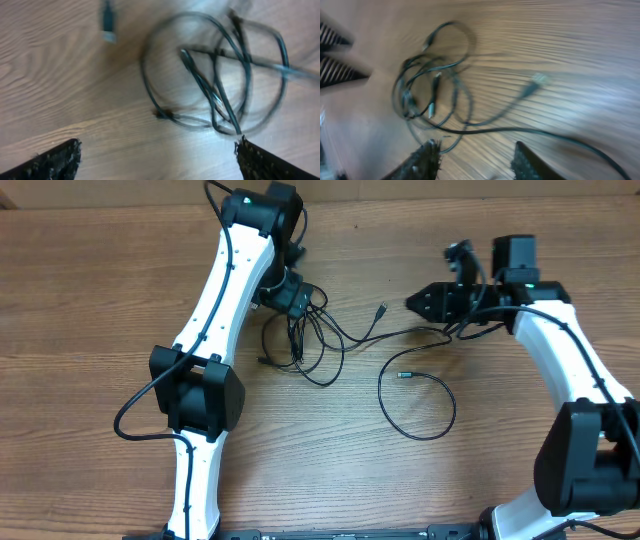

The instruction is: Untangle cables

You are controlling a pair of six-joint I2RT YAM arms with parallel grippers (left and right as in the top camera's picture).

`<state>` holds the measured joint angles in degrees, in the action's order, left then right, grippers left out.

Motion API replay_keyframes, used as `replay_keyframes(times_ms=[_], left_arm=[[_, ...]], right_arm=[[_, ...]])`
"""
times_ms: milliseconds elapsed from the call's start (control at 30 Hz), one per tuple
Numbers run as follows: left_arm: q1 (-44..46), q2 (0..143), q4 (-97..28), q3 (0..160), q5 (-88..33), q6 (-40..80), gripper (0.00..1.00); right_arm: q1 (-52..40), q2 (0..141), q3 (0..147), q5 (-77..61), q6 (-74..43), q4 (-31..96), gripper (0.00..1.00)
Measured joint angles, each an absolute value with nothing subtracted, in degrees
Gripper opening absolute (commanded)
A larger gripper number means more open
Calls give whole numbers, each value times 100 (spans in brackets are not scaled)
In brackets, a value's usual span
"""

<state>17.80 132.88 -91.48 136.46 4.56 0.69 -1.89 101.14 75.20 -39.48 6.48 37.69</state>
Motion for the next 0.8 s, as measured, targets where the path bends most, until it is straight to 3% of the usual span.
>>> replay_keyframes(times_ms=[300,467,600,667,700,733,800], left_arm=[[1282,13288,-8501,13655,-357,1225,100],[1041,13288,-8506,13655,-563,1363,100],[1013,13288,-8488,13655,-622,1387,99],[1013,13288,-8471,13655,-652,1389,100],[1013,13288,-8458,13655,-668,1400,100],[1013,13288,-8438,13655,-670,1404,100],[1013,13288,-8392,13655,-681,1406,100]], right_arm=[[-1918,10119,7520,-3120,1363,3068,54],[-2410,10342,7524,-2016,1431,2644,58],[-2526,10691,7524,-1577,1466,2425,54],[-2556,10866,7524,-1487,1487,2401,44],[-2565,10940,7524,-1468,1509,2401,34],[-2580,11008,7524,-1459,1538,2397,16],[-2628,11091,7524,-1433,1500,2359,4]])
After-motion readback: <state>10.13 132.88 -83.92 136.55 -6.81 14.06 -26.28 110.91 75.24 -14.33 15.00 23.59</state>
